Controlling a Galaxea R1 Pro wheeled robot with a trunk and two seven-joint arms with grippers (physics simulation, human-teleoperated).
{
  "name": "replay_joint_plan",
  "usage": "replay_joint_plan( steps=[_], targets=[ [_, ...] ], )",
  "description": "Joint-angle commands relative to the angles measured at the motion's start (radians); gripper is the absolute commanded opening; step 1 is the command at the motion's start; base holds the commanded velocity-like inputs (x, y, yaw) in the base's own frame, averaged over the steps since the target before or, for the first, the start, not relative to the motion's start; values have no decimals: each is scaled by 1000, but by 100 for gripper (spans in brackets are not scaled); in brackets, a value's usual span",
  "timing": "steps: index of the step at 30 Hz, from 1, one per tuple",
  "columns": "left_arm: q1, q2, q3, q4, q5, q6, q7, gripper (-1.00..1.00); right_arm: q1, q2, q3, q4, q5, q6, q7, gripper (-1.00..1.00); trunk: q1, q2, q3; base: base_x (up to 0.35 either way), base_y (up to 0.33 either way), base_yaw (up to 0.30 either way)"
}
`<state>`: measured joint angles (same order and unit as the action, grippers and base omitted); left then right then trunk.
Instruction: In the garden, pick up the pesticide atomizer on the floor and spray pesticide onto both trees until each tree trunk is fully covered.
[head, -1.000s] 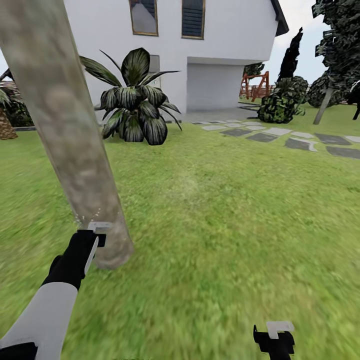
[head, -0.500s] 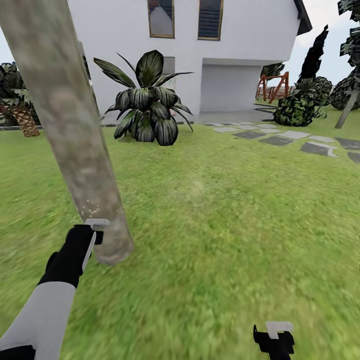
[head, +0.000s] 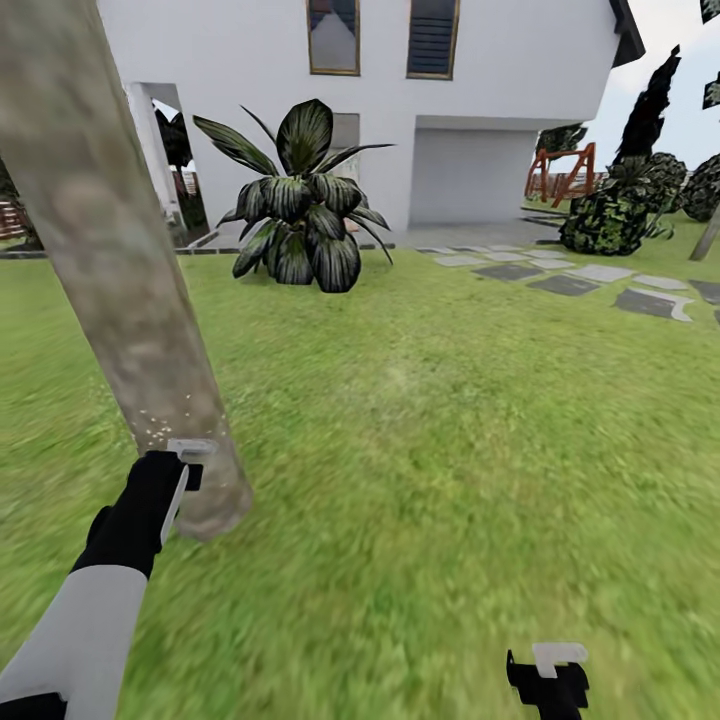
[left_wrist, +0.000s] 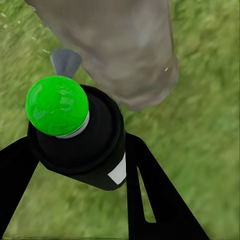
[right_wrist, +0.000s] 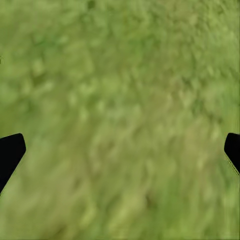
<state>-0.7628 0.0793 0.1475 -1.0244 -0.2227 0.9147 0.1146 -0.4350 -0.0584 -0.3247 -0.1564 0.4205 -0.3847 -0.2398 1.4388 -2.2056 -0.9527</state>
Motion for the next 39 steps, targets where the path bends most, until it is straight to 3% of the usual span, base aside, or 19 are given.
replay_joint_plan(
  steps=[1, 6, 16, 20, 23, 39],
  targets=[
    [5, 2, 0, 0, 2, 3, 3, -100, -1, 0, -7, 1, 11, -3, -3, 100, 0, 0, -1, 189, -234, 271],
    [16, 6, 9, 10, 2, 1, 3, -100, -1, 0, -7, 1, 11, -3, -4, 100, 0, 0, -1, 149, -242, 275],
    [106, 5, 9, 24, 3, -18, 3, -100, -1, 0, -6, 1, 12, -3, -4, 100, 0, 0, -1, -46, -163, 276],
    [109, -3, 10, 32, 11, -113, 3, -100, -1, 0, -6, 1, 12, -3, -4, 100, 0, 0, -1, -4, -3, 276],
    [109, -7, 10, 84, 15, -179, 4, -100, -1, 0, -6, 2, 12, -3, -3, 100, 0, 0, -1, 0, 0, 123],
    [110, -20, 9, 112, 15, -183, -4, -100, -1, 0, -7, 1, 12, -3, -4, 100, 0, 0, -1, 262, -65, 3]
  ],
)
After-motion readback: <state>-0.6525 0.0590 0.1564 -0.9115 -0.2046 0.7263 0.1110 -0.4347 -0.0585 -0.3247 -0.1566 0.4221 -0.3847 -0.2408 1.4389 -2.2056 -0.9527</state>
